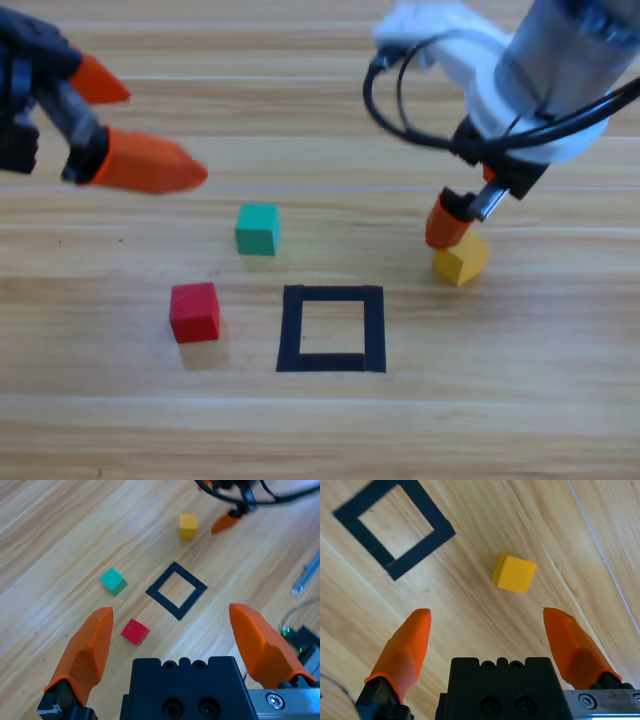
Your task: Stack the blocks in the rectangular block: red at the bottom, yellow in the middle, green on top
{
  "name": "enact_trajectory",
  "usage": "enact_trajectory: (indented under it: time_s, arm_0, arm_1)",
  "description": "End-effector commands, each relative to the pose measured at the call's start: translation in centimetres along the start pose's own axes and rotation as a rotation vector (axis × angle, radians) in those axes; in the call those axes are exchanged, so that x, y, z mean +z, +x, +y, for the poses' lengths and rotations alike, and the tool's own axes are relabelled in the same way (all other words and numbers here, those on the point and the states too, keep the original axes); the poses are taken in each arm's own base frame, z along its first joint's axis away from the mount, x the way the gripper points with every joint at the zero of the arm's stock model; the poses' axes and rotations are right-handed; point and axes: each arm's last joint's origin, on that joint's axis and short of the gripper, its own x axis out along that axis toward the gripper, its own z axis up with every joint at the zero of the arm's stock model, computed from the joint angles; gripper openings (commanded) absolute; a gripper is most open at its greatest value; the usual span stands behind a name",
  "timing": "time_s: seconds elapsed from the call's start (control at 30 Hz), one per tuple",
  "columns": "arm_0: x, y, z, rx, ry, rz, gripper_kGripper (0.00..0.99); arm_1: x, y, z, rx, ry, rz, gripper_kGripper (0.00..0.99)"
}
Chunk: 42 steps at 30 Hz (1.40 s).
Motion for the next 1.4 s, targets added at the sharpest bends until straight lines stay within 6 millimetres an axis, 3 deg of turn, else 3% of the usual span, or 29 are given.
enact_trajectory:
  time_s: [0.03, 0.13, 0.23, 0.4, 0.77, 0.9, 1.0, 1.1, 1.4]
  arm_0:
    - [0.7, 2.6, 0.6, 0.225, -0.195, 0.024, 0.990]
    - [0.7, 5.8, 2.4, 0.304, -0.318, 0.115, 0.980]
    - [0.9, 10.3, 4.0, 0.375, -0.465, 0.291, 0.973]
    - [-0.5, 17.0, 4.6, 0.503, -0.620, 0.494, 0.960]
    - [-1.7, 17.9, 5.1, 0.473, -0.765, 0.577, 0.979]
    - [-1.5, 19.4, 5.1, 0.483, -0.779, 0.637, 0.990]
    - [-1.8, 21.8, 5.5, 0.497, -0.780, 0.720, 0.990]
    - [-2.0, 24.4, 5.6, 0.516, -0.772, 0.813, 0.990]
    - [-2.2, 24.7, 6.6, 0.494, -0.835, 0.833, 0.973]
  arm_1:
    - [0.0, 4.9, -1.4, -0.047, 0.028, 0.138, 0.985]
    - [0.0, 6.2, -1.3, -0.044, 0.025, 0.165, 0.985]
    - [0.0, 7.6, -1.3, -0.041, 0.022, 0.196, 0.985]
    - [0.0, 9.4, -2.0, -0.044, 0.032, 0.232, 0.982]
    - [0.0, 12.1, -3.4, -0.041, 0.055, 0.277, 0.977]
    - [0.1, 13.0, -3.4, -0.026, 0.049, 0.287, 0.931]
    - [0.3, 13.4, -3.3, -0.019, 0.044, 0.289, 0.891]
    - [0.4, 14.0, -3.3, -0.007, 0.032, 0.308, 0.801]
    - [0.4, 15.6, -3.2, 0.024, 0.021, 0.358, 0.422]
